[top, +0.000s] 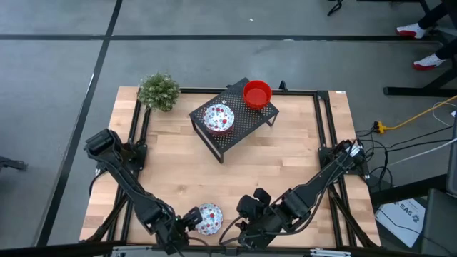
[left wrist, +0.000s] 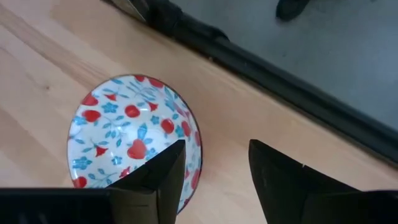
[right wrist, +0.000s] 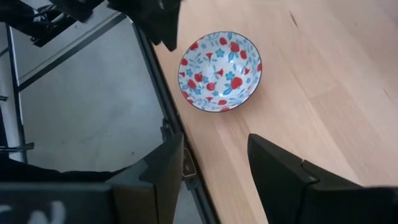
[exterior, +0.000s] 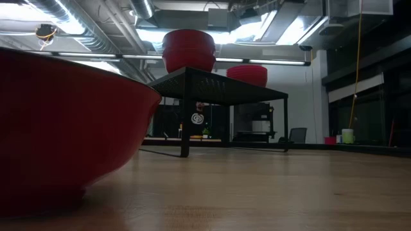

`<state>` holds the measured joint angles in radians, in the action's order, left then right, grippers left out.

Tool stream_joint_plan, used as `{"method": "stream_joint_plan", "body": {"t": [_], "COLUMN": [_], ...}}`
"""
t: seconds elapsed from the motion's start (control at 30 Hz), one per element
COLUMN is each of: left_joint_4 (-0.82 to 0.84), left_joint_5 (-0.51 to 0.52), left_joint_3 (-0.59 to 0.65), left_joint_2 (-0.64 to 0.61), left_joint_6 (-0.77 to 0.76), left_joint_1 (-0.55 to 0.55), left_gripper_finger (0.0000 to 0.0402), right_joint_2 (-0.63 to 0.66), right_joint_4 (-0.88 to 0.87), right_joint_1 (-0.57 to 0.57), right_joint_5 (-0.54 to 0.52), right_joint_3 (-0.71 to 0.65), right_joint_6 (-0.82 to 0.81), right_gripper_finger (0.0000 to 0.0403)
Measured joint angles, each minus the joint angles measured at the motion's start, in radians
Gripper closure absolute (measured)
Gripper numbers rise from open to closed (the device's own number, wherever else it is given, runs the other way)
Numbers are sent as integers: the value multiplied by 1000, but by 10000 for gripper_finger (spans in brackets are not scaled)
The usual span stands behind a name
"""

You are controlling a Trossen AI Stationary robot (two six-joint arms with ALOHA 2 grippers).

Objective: Pick & Place Mini bowls
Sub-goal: Stack the white patterned bowl on the white patterned bowl on the shelf

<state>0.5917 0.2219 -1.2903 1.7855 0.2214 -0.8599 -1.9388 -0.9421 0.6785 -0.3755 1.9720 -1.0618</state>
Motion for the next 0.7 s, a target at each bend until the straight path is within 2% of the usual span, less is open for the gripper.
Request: {"method": "stream_joint_plan", "body": {"t": [0.23,0.7], "left_joint_4": [-7,-37], "left_joint_5": [75,41], "left_joint_3": [0,24], "left_joint_2": [43,83], "left_joint_6": [11,7], "left_joint_1": [0,57], "left_gripper_finger": [232,245], "right_joint_2": [0,0], "right_joint_4": [0,3], "right_joint_1": [0,0], "right_joint_5": [0,-34], "right_joint_3": [0,0], "right_joint_6": [0,-1], "right_gripper_finger": [224,224]}}
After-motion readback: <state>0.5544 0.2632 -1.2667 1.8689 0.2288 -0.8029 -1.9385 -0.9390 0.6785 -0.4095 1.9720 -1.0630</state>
